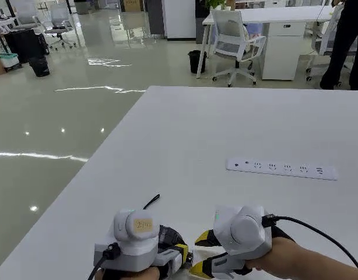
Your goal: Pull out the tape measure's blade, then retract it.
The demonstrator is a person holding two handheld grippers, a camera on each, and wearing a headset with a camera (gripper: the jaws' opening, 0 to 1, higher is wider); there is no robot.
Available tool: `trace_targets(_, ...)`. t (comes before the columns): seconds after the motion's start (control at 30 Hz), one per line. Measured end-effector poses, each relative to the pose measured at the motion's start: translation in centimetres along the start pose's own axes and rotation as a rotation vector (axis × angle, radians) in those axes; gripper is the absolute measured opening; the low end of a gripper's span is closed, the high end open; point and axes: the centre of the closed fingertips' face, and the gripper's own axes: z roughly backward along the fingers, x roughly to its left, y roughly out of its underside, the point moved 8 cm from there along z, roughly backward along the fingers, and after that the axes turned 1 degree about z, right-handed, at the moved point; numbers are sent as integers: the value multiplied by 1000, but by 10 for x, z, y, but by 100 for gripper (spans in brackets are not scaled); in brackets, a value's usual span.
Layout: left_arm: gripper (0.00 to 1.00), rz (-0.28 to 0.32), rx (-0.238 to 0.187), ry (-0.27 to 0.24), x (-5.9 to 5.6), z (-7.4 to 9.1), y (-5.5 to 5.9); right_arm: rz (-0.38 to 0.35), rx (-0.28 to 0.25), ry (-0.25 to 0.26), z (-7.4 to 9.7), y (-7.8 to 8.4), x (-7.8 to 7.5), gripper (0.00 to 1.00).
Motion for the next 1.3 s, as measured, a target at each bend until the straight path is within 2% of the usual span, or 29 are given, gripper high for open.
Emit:
trace_targets(0.37, 77, -68, -12, 61, 5, 11, 0, -46, -8, 62, 18, -2, 2, 43)
trace_targets(0.53, 78, -119, -15, 104, 1, 16, 3, -97, -13, 89, 27, -2, 4, 47)
trace_targets(0.73, 81, -157, -19, 146, 0, 21, 6, -113, -15, 114, 37, -3, 11, 52)
trace_targets(0.83, 84, -180, -21, 156, 1, 25, 7, -151, -17, 133, 43, 0, 12, 55)
trace_targets(1.3, 88, -288, -26, 252, -4, 36, 9, -226, -31, 198, 73, 9, 26, 63)
